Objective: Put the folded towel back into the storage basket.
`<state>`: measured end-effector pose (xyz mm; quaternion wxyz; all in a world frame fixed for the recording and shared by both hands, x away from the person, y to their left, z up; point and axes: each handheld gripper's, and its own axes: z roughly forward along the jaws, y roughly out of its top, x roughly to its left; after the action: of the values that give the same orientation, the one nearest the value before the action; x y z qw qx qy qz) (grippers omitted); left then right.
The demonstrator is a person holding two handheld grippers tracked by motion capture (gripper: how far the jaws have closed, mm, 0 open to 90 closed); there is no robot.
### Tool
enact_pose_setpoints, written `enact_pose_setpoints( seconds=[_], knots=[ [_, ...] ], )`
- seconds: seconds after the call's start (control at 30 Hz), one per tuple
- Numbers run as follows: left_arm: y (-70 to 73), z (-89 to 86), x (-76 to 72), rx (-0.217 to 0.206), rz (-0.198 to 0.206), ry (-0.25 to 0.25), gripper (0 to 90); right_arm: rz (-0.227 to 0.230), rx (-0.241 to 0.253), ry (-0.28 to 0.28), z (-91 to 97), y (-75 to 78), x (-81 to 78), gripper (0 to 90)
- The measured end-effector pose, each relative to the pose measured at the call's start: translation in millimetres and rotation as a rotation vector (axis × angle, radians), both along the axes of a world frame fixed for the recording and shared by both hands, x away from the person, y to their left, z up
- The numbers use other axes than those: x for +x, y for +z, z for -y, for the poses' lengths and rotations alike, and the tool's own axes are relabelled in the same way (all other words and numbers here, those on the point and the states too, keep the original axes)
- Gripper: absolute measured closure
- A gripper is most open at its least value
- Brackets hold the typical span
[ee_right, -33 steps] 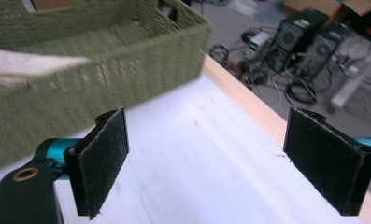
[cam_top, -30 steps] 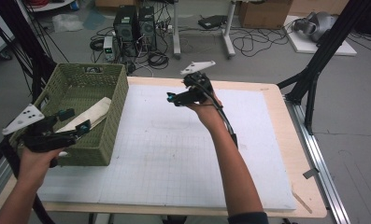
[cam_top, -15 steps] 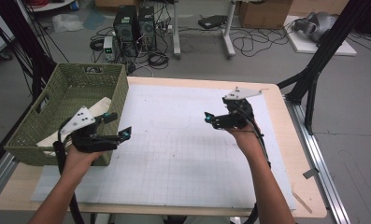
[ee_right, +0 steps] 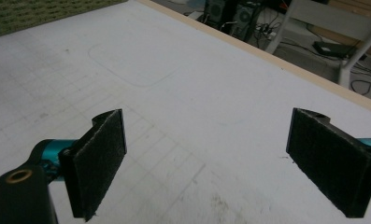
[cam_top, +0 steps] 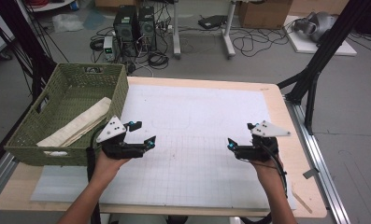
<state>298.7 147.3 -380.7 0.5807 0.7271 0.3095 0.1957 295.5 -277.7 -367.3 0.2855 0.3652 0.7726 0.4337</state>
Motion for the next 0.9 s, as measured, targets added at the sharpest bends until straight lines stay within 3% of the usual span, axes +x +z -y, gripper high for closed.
enact_pose_setpoints(
  seconds=[0.27,0.37,0.57,0.9],
  knots=[
    [-14.8,7.6,-4.6,0.007,-0.022,-0.025,23.0,-0.045,0.038,-0.050,19.8,-32.6,-21.5,11.4],
    [-19.6,9.7,-6.5,-0.009,-0.019,-0.031,23.1,-0.044,0.048,-0.059,24.2,-32.7,-27.7,11.4],
    [-28.3,13.3,-12.3,0.018,-0.017,-0.049,23.5,-0.060,0.059,-0.093,31.2,-37.7,-39.1,11.4],
    [-30.6,14.7,-14.9,0.022,-0.018,-0.047,23.4,-0.058,0.044,-0.094,27.1,-38.3,-37.8,11.3]
  ],
)
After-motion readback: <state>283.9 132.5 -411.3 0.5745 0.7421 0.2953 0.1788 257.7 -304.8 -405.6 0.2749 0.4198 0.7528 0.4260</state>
